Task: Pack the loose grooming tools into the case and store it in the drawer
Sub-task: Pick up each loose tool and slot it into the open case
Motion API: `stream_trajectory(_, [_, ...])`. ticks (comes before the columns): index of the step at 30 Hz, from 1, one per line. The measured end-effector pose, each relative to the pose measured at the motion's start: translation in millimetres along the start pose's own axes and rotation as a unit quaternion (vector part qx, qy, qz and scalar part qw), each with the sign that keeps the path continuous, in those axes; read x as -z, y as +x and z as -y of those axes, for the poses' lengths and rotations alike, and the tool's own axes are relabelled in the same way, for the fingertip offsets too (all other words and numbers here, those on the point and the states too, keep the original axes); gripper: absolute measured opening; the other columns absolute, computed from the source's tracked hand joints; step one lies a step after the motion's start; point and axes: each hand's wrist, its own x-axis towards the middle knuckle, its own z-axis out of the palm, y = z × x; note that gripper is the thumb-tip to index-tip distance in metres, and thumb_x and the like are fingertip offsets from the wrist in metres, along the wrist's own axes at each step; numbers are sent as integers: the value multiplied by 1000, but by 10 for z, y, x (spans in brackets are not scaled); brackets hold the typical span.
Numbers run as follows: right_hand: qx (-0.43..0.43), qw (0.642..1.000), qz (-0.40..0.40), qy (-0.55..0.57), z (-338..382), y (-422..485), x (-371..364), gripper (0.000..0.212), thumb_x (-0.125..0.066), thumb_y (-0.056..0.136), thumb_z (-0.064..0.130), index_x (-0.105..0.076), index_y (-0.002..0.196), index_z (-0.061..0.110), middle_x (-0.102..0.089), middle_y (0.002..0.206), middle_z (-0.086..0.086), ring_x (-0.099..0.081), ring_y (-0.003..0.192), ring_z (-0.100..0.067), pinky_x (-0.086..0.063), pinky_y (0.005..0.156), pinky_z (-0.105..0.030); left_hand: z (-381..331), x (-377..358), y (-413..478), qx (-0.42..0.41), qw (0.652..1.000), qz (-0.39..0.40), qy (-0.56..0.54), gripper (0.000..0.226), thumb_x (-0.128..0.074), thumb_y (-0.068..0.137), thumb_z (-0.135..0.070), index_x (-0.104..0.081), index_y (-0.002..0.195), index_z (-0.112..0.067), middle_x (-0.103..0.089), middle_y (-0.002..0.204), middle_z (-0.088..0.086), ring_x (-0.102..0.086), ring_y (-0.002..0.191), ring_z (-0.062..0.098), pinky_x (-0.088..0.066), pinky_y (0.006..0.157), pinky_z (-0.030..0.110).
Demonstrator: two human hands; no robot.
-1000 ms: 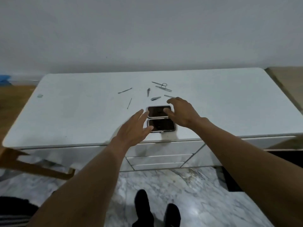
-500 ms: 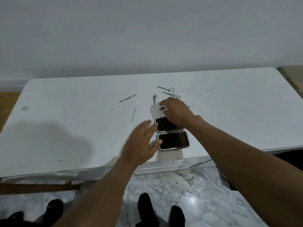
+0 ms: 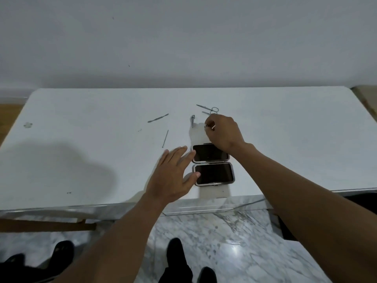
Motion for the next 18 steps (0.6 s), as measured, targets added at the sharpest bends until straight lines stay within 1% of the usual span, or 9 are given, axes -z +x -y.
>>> stream_trajectory(3, [-38,993,-18,109,-58,-246,163,19,-57,87,18,-57,106,19,-65,78,-3,-61,74,-24,-47,73,-31,-12,9,-1,6,1000,5,16,62,-40,94,-56,-43,145,-22,-43,150,5,-35,140,22,-22,118,46])
stream_trajectory(5, [-55,988,-20,142,-127,-435,242,13,-61,85,19,-61,98,18,-63,72,2,-62,68,-20,-48,69,-28,-21,22,-2,11,1000,4,14,62,-42,93,-56,-45,144,-21,-44,148,10,-36,138,25,-25,117,47])
stream_trajectory(6, [-70,984,-15,165,-167,-528,268,9,-64,85,19,-64,92,15,-64,70,3,-63,64,-18,-51,68,-29,-24,29,-2,12,1000,3,13,62,-42,93,-56,-46,144,-21,-45,146,12,-37,136,27,-28,115,48])
stream_trajectory(8, [-105,966,5,234,-258,-711,283,7,-69,82,16,-67,85,9,-67,68,-3,-66,61,-19,-59,65,-31,-26,36,-3,13,1000,3,16,63,-41,93,-57,-47,143,-20,-46,143,15,-39,134,29,-31,113,48])
stream_trajectory(10, [-125,951,23,281,-351,-874,267,5,-70,81,9,-68,85,8,-69,68,-7,-67,61,-20,-62,70,-36,-29,31,-8,15,1000,7,23,65,-37,93,-58,-45,145,-21,-46,144,15,-39,135,30,-29,114,50])
stream_trajectory(12, [-122,951,37,280,-423,-999,230,7,-70,80,6,-68,86,9,-70,67,-8,-68,60,-21,-62,74,-40,-35,26,-17,20,999,11,44,66,-31,93,-60,-42,147,-23,-45,147,12,-38,137,29,-26,114,52])
stream_trajectory(13, [-113,958,40,259,-447,-1047,210,7,-70,81,6,-68,86,11,-70,68,-8,-69,60,-20,-61,74,-38,-41,29,-21,25,998,15,56,66,-28,93,-61,-40,148,-25,-43,149,10,-36,139,27,-24,114,54])
stream_trajectory(15, [-88,976,43,197,-471,-1112,175,7,-69,82,9,-68,87,14,-72,72,-7,-70,62,-20,-58,73,-32,-42,30,-38,31,996,27,74,67,-22,93,-63,-33,151,-29,-37,154,7,-30,143,25,-19,114,57])
stream_trajectory(18, [-50,992,40,110,-489,-1156,150,9,-69,82,16,-70,91,16,-73,81,-5,-68,75,-19,-50,68,-17,-12,12,-69,31,997,24,72,66,-19,94,-64,-26,153,-33,-32,157,4,-24,146,22,-16,117,54])
